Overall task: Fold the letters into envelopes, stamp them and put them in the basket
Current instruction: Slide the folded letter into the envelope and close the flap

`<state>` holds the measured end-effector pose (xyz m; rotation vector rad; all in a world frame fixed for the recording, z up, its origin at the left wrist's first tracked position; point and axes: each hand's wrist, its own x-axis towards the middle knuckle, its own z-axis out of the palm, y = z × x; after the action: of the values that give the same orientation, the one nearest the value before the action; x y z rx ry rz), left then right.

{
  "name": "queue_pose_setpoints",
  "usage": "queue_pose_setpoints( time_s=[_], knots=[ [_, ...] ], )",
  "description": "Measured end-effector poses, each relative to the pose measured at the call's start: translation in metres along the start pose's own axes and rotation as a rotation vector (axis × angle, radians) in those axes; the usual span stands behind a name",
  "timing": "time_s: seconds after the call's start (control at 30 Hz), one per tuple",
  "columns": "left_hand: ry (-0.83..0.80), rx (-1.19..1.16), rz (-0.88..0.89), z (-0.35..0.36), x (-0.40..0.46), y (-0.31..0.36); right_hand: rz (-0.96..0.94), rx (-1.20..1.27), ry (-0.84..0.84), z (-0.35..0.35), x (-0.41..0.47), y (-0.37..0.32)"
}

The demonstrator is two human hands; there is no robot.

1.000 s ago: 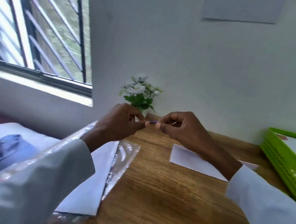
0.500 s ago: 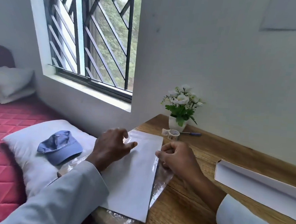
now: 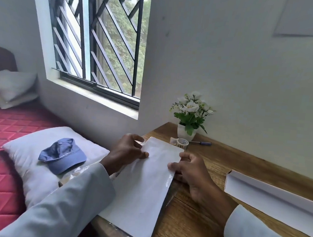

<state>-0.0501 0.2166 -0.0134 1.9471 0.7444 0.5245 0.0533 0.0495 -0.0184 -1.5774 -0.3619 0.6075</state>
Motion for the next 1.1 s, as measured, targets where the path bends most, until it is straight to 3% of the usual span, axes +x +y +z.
queue_pose_setpoints(
  time_s=[0.1, 0.27, 0.53, 0.67, 0.87, 1.1],
  knots=[
    [-0.072, -0.172, 0.032, 0.001, -0.003, 0.010, -0.041, 0.044, 0.002, -0.005, 0.000, -0.001],
    [-0.197, -0.259, 0.160, -0.006, 0.001, 0.028, -0.139, 0.107, 0.025, -0.019, -0.001, -0.013],
    [-0.365, -0.068, 0.388, 0.017, 0.026, 0.080, -0.280, 0.181, 0.099, -0.080, -0.013, -0.048],
    [-0.380, 0.125, 0.576, 0.040, 0.032, 0.113, -0.347, 0.099, 0.177, -0.118, -0.022, -0.064],
    [-0.433, 0.219, 0.760, 0.099, 0.038, 0.145, -0.420, -0.112, 0.344, -0.169, -0.036, -0.064],
    [-0.284, 0.301, 1.029, 0.152, 0.025, 0.153, -0.372, -0.160, 0.319, -0.203, -0.046, -0.047]
  ],
)
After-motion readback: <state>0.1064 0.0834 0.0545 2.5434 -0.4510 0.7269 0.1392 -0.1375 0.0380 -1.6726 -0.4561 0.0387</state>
